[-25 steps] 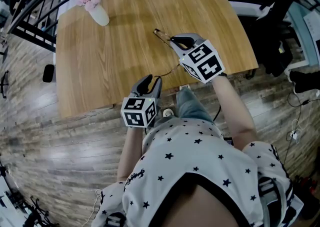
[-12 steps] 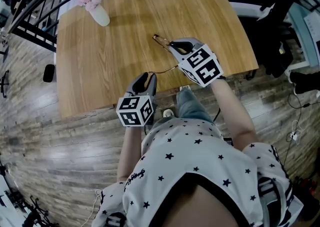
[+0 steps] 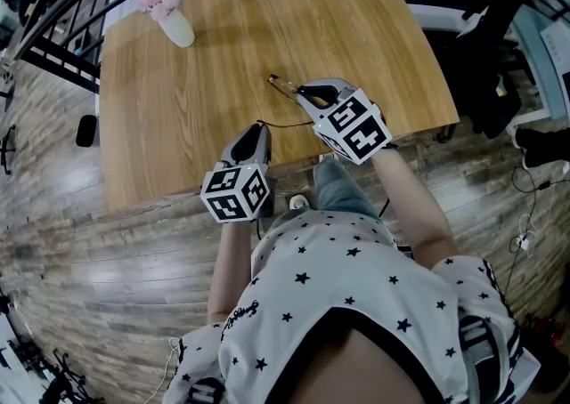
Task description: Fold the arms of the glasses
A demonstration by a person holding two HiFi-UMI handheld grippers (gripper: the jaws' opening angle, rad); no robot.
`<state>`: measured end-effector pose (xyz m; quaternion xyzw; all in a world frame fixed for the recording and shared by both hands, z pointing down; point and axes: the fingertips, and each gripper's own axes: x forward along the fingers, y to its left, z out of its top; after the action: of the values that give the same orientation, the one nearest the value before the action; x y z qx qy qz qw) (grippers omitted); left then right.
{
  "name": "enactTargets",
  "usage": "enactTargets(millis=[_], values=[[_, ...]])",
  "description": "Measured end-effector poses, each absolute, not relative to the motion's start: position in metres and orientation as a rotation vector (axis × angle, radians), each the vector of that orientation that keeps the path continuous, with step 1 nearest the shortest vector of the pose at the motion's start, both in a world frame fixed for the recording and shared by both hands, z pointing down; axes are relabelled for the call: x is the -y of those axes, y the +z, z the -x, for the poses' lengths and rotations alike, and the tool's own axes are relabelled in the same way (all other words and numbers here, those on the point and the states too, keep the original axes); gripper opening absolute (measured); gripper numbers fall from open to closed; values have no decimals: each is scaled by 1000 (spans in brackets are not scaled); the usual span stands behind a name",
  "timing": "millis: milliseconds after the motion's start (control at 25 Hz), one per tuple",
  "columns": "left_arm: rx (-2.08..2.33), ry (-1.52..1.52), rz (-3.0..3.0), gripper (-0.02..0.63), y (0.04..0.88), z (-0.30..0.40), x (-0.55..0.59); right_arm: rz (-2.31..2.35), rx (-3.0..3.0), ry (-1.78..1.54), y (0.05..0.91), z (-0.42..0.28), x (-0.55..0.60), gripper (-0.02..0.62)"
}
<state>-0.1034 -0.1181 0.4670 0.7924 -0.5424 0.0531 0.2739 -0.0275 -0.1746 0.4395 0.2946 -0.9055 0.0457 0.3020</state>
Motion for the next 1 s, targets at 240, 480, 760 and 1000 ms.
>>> enactTargets(millis=[240, 480, 760, 1000], values=[[1477, 117, -2110, 37, 464, 105, 122, -747, 2403, 133, 446, 31, 164, 32], [1489, 88, -2096, 26, 461, 108, 131, -706, 2409, 142, 451, 39, 156, 32], [1489, 64, -2087, 21, 459, 110, 137, -650, 2424, 148, 455, 50, 145, 32], [1488, 47, -2076, 17, 459, 114, 143, -612, 2421, 158, 461, 59, 141, 32]])
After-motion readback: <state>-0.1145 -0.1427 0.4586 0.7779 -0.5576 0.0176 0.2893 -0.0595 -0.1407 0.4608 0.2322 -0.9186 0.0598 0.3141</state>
